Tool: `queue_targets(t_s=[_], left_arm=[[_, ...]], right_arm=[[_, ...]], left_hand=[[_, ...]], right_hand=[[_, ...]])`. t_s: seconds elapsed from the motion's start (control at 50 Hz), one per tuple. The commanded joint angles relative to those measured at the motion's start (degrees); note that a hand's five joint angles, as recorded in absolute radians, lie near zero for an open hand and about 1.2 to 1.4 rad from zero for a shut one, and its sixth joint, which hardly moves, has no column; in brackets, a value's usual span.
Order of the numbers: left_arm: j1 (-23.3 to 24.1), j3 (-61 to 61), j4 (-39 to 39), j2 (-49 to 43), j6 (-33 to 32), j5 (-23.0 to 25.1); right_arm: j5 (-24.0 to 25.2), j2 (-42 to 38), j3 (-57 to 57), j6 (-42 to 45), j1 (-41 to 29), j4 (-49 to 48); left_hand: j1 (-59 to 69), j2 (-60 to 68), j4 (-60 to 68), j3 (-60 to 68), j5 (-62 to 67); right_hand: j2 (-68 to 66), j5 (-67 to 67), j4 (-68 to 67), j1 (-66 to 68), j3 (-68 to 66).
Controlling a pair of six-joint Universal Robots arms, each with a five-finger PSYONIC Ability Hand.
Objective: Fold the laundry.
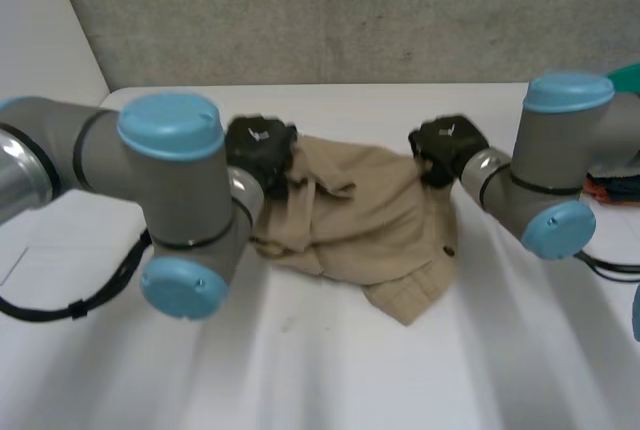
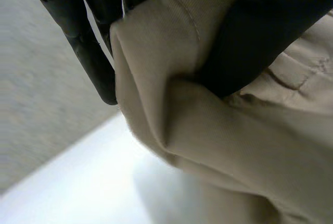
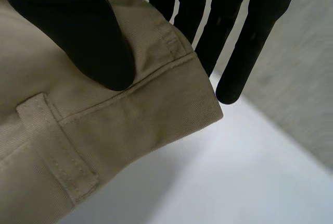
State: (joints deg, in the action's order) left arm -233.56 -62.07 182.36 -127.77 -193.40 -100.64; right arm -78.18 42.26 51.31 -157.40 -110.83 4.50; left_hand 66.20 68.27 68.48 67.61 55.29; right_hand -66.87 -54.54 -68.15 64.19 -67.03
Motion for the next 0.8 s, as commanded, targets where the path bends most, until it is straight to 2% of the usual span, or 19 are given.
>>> queue_targets(t_s=[0.02,0.04,0.12,0.16,0.26,0.34,0.48,0.6,0.7,0.8], left_arm=[[-6.47,10.03,12.74,4.19,-0.66,-1.31],[-7.87,12.22,16.42,5.5,-0.49,-1.4],[-10.33,15.13,22.59,9.63,1.61,-1.14],[-10.6,14.79,22.43,11.4,3.46,-0.79],[-10.95,6.47,18.4,18.94,9.87,2.28],[-10.78,-2.14,17.86,24.31,12.16,3.43],[-10.78,-15.79,19.0,32.67,13.14,4.14],[-10.52,-20.28,19.0,37.5,13.23,5.98],[-11.48,-18.0,18.74,36.9,13.31,6.07],[-13.59,-14.31,17.86,29.53,12.79,5.98]], right_arm=[[-4.43,8.35,-2.27,-3.17,0.62,-17.92],[-5.48,10.71,-1.66,-3.44,0.71,-23.43],[-6.55,15.9,0.01,-3.53,0.71,-34.7],[-5.94,17.67,0.89,-3.44,0.44,-35.7],[-2.34,23.12,4.05,-3.53,0.62,-30.01],[-0.84,26.37,7.04,-3.35,0.53,-24.04],[0.66,31.91,13.28,-2.91,0.27,-15.06],[1.19,36.22,15.58,-2.65,-0.17,-14.52],[1.36,35.35,13.47,-3.26,-0.61,-14.79],[1.01,30.35,11.62,-3.88,-2.54,-14.96]], left_hand=[[13.8,11.73,11.52,12.39,14.71],[13.8,11.73,11.52,12.39,14.71],[13.8,11.73,11.52,12.39,14.71],[13.8,11.73,11.52,12.39,14.71],[13.8,11.73,11.52,12.39,14.71],[13.8,11.73,11.52,12.39,14.71],[13.8,11.73,11.52,12.39,14.71],[13.8,11.73,11.52,12.39,14.71],[13.8,11.73,11.52,12.39,14.71],[13.8,11.73,11.52,12.39,14.71]], right_hand=[[-13.13,-15.46,-11.85,15.81,-12.97],[-13.13,-15.46,-11.85,15.81,-12.97],[-13.13,-15.46,-11.85,15.81,-12.97],[-13.13,-15.46,-11.85,15.81,-12.97],[-13.13,-15.46,-11.85,15.81,-12.97],[-13.13,-15.46,-11.85,15.81,-12.97],[-13.13,-15.46,-11.85,15.81,-12.97],[-13.13,-15.46,-11.85,15.81,-12.97],[-13.13,-15.46,-11.85,15.81,-12.97],[-13.13,-15.46,-11.85,15.81,-12.97]])
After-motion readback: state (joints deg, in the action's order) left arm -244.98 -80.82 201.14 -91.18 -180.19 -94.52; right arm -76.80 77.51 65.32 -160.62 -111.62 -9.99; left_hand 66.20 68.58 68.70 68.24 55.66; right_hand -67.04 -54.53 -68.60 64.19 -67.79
